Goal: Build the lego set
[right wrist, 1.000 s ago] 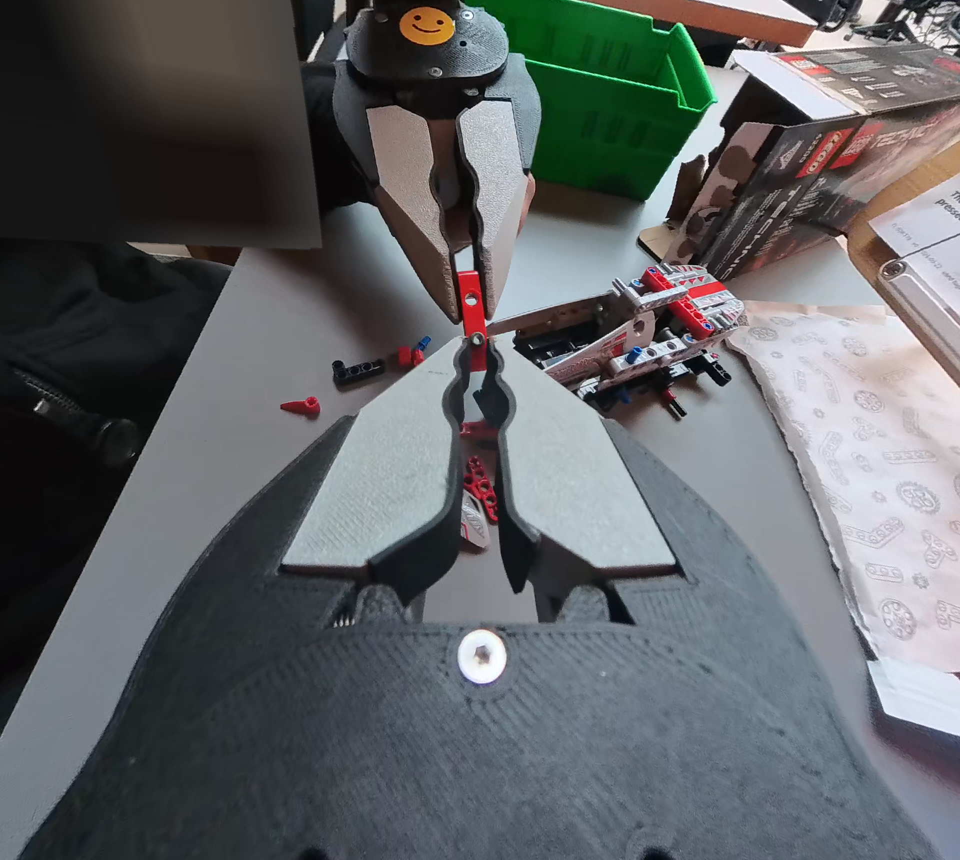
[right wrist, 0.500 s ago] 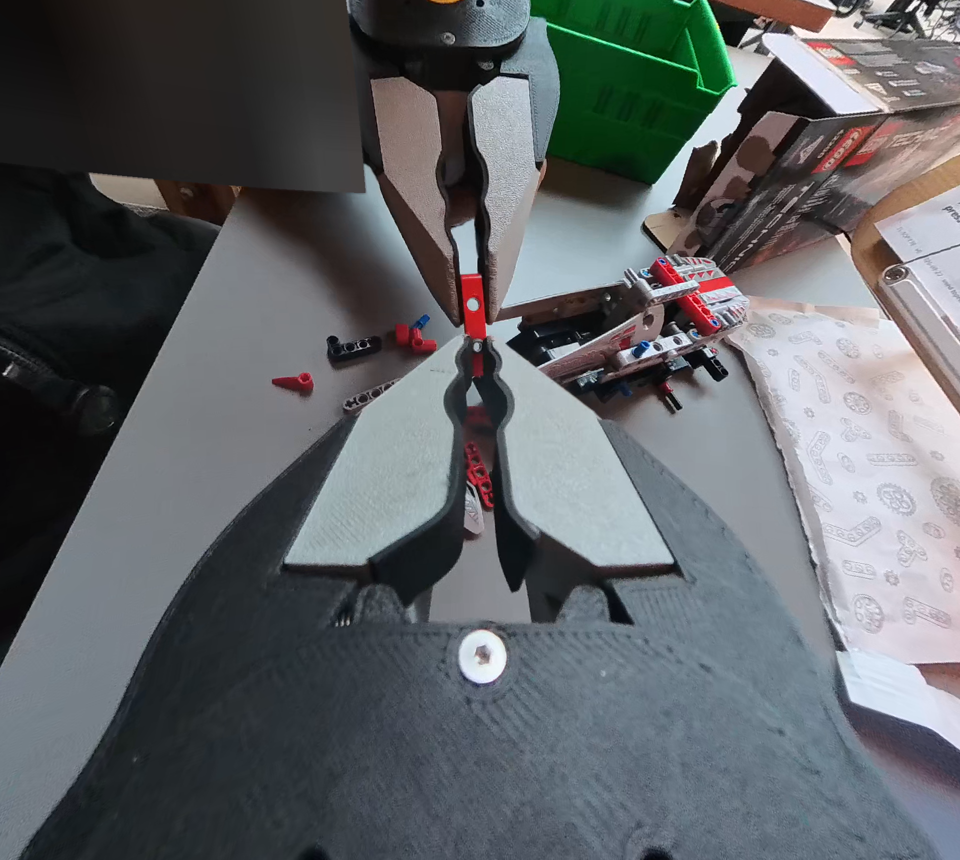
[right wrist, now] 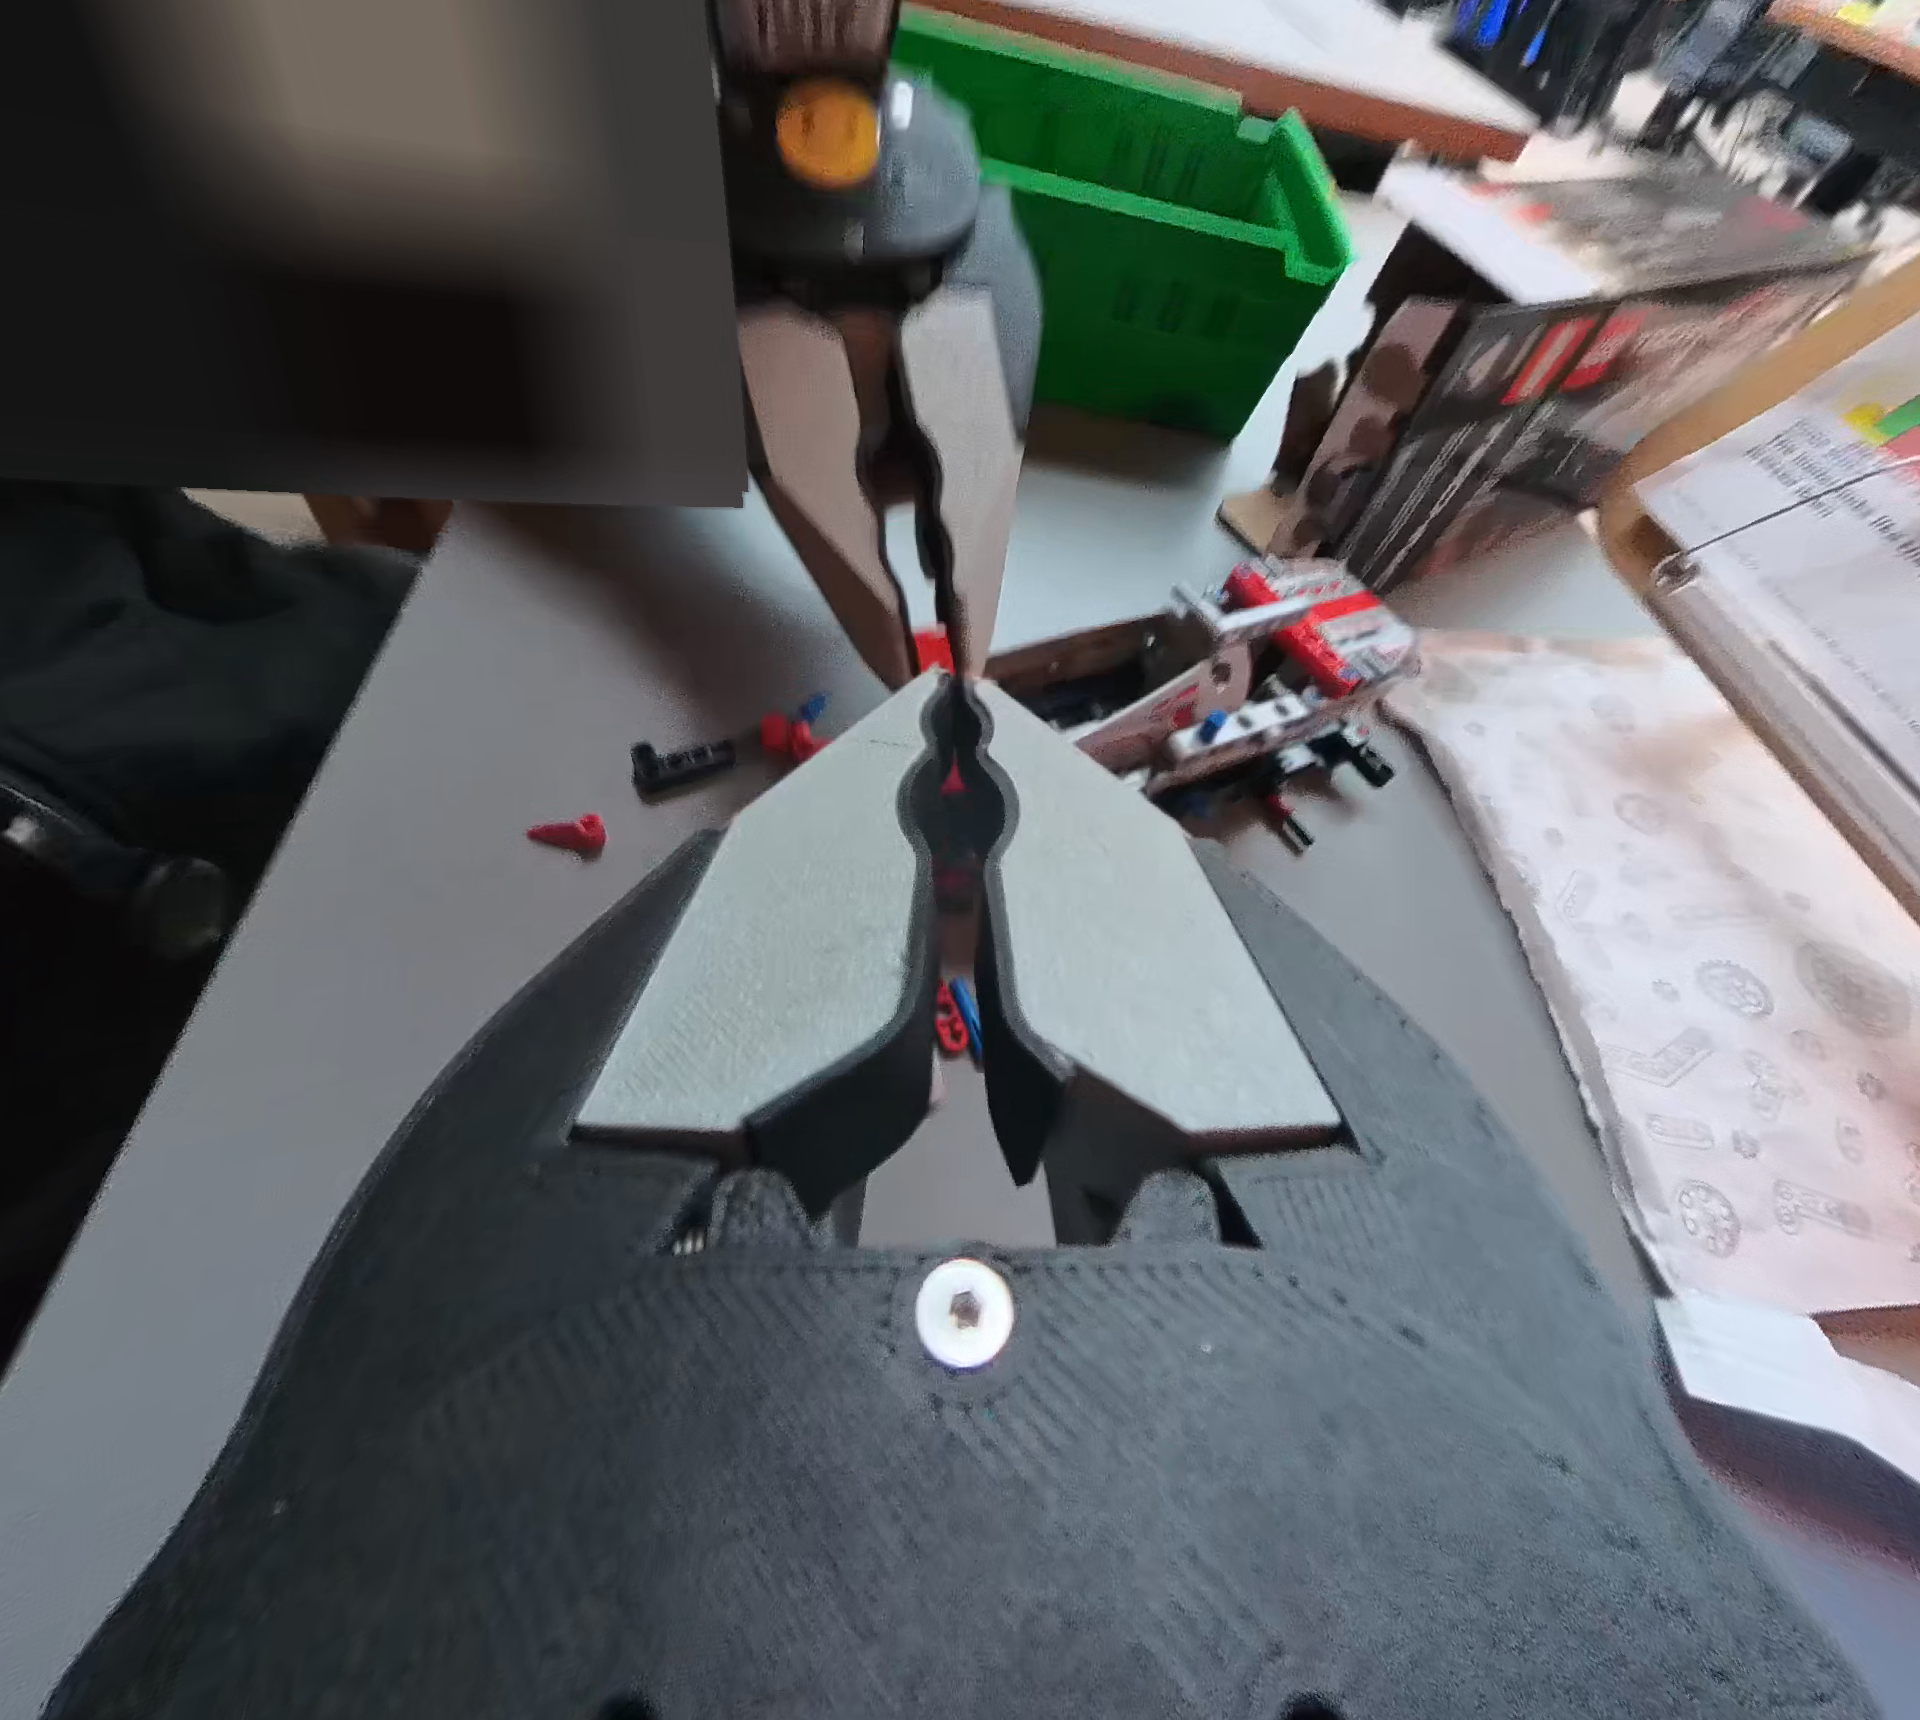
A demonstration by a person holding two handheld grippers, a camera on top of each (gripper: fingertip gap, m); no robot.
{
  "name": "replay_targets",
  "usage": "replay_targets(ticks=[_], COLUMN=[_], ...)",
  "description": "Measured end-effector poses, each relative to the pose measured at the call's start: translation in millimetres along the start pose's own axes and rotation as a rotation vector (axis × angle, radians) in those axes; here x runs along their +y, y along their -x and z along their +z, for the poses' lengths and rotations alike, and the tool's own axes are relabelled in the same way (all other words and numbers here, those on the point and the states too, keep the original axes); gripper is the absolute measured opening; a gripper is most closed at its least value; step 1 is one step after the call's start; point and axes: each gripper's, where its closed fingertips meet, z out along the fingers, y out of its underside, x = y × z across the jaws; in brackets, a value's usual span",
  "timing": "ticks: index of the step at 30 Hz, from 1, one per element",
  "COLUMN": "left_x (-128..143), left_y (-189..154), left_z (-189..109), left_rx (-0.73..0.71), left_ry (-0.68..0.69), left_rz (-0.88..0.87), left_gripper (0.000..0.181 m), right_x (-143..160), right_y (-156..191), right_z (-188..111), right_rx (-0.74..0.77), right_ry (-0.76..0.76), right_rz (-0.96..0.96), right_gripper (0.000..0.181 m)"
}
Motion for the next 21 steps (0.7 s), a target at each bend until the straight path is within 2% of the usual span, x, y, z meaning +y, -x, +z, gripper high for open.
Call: replay_targets(ticks=[2, 3, 6, 11, 21], left_x=[-14.3, -20.9, -15.5, -21.0, -21.4], left_y=[-10.3, -8.8, -2.3, -4.0, -9.0], left_z=[-1.8, -3.2, -1.6, -2.3, -2.3], left_rx=[0.096, 0.093, 0.047, 0.051, 0.070], left_ry=[-0.095, -0.128, -0.104, -0.134, -0.127], left_rz=[-0.097, -0.112, -0.080, -0.079, -0.071], left_gripper=[0.006, 0.006, 0.005, 0.005, 0.006], right_x=[-5.5, -3.6, 6.2, 11.4, 18.2], right_y=[-7.6, -10.1, -2.4, 6.2, 9.6], right_z=[-9.5, -10.1, -3.3, 10.2, 14.9], right_rx=[0.025, 0.030, -0.045, -0.052, -0.058], right_ry=[-0.039, -0.039, 0.000, 0.036, 0.088], right_rz=[0.026, 0.042, 0.084, 0.043, 0.011], right_gripper=[0.000, 0.000, 0.004, 0.010, 0.002])
